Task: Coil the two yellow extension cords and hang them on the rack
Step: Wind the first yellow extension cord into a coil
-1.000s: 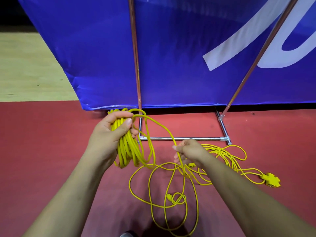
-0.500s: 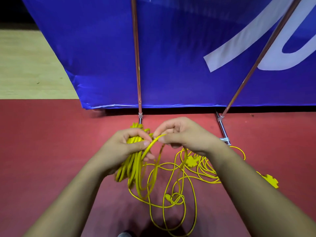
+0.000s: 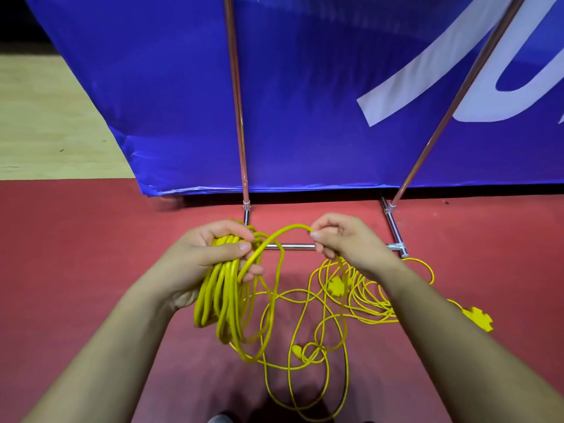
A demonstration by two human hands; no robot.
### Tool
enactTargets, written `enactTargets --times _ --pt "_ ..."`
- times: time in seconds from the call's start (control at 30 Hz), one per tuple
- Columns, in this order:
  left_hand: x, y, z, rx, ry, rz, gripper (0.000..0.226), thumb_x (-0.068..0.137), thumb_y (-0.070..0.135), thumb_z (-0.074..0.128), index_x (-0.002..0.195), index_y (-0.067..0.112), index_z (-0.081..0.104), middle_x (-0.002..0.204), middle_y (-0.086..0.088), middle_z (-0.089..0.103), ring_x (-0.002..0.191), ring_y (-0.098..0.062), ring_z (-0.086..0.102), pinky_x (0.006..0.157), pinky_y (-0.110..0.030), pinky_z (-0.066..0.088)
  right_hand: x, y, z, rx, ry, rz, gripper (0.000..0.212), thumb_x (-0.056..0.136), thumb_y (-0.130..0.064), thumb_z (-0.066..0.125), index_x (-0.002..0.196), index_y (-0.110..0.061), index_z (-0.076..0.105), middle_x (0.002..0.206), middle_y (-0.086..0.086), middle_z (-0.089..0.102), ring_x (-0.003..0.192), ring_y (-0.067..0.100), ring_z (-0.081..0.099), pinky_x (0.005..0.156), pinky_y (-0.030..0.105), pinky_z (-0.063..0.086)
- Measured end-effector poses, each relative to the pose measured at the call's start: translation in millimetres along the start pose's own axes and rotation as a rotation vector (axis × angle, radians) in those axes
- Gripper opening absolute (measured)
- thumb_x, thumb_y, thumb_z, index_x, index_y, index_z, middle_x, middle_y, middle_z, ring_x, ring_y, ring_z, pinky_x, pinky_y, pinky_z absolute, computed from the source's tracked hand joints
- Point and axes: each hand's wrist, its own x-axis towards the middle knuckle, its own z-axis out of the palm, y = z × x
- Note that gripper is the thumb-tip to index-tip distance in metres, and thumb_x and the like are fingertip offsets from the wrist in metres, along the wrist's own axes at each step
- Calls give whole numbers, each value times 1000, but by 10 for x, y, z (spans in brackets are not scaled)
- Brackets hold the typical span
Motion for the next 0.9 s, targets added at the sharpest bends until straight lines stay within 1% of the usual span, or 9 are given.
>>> enactTargets --times 0.1,0.23,0.37,0.47,0.57,0.63,0.73,0.83,0.9 --pt "-5 -36 28 -17 -1 -26 32 69 9 76 98 3 65 78 -25 64 64 -35 71 49 -40 58 16 -204 111 -55 67 -95 6 91 -6 62 88 -5 68 61 5 59 46 5 42 47 17 32" --pt "24 -96 64 -84 -12 -12 35 71 11 78 103 4 65 83 -26 65 64 -34 71 55 -38 59 -53 -501 361 -301 -15 -234 11 91 -8 61 84 -4 69 60 -3 57 53 -1 46 54 12 35" --pt "46 -100 55 -82 -18 15 65 46 22 94 104 9 68 79 -21 66 57 -26 67 52 -32 56 -121 -591 535 -487 -58 -298 15 93 -16 58 83 -9 67 63 -3 59 56 3 47 55 19 36" --pt "35 -75 35 -65 -26 54 60 45 22 95 99 12 69 74 -15 63 51 -20 62 49 -28 54 -140 -574 537 -399 -69 -285 10 93 -18 60 86 -12 64 63 -3 60 57 5 51 58 25 41" --pt "52 -63 0 -145 -28 106 55 46 19 94 95 12 69 72 -14 61 52 -19 58 50 -27 52 -86 -385 351 -356 -230 -127 6 93 -16 63 91 -10 60 68 3 61 61 9 55 61 24 44" --pt "63 -44 -42 -192 -12 135 56 47 18 94 95 11 67 72 -14 60 53 -19 57 51 -26 51 -66 -175 191 -332 -322 -8 6 92 -8 62 93 -12 58 74 7 63 71 15 60 70 32 45" --pt "45 -16 -86 -140 -11 108 56 45 19 95 94 12 67 72 -14 61 53 -21 59 52 -28 53 -83 0 72 -118 -216 76 11 92 -3 61 92 -10 53 72 9 65 67 22 63 66 29 49" --pt "26 -12 -71 -75 -37 48 62 45 26 95 99 11 68 74 -14 61 53 -23 63 52 -29 55 -51 -55 75 -49 -78 19 8 91 -4 62 90 -10 58 65 7 61 50 14 51 50 20 41" --pt "20 -24 -56 -84 -32 28 68 45 33 94 103 9 66 74 -16 63 53 -24 65 52 -29 56 -23 -153 114 -66 -44 -39 7 89 -3 64 88 -10 62 62 6 59 47 7 45 47 16 36"
